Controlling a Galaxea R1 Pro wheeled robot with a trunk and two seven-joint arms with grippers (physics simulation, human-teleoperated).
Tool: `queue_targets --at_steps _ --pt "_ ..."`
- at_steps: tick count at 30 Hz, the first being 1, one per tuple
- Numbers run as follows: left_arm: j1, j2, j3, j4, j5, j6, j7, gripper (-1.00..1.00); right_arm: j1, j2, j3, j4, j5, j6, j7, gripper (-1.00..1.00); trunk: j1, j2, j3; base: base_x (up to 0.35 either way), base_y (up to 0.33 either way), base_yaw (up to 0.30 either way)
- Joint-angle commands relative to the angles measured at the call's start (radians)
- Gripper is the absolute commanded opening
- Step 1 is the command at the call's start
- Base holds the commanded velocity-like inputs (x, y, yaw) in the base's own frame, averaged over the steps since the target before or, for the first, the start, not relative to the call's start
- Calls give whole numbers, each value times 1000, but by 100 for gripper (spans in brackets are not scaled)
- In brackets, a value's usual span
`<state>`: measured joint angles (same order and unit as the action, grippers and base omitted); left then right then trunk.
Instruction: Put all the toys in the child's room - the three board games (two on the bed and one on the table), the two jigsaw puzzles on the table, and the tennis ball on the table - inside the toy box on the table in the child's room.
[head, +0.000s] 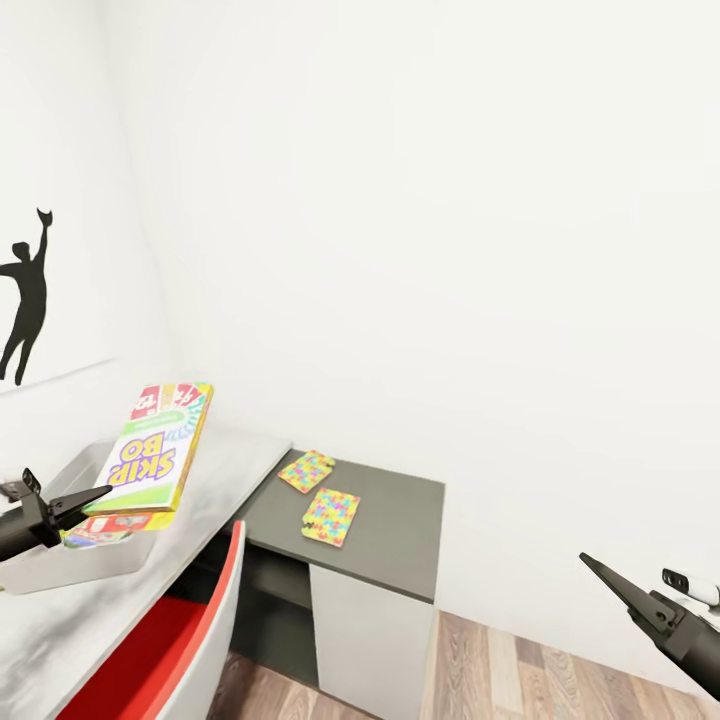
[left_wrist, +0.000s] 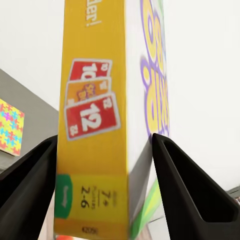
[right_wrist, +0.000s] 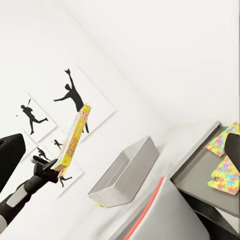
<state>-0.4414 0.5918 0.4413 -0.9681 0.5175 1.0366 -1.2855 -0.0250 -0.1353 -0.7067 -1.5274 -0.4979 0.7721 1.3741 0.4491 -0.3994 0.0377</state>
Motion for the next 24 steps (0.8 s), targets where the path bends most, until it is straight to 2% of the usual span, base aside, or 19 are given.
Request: queue_targets --at_steps 1,9,16,24 --pt "-1 0 0 0 4 8 -1 -100 -1 0 0 0 -2 9 2 100 1 -1 0 311 -21 0" --pt "-1 -3 1 0 4 8 -1 -100 0 0 0 0 0 9 2 100 1 -1 0 322 -7 4" --pt "0 -5 1 0 4 7 -1 -100 0 1 -1 0 -1 9 3 100 1 -1 0 329 0 124" --pt "0 -6 1 0 4 7 -2 -100 0 0 -1 0 -2 8 3 100 1 -1 0 283 54 22"
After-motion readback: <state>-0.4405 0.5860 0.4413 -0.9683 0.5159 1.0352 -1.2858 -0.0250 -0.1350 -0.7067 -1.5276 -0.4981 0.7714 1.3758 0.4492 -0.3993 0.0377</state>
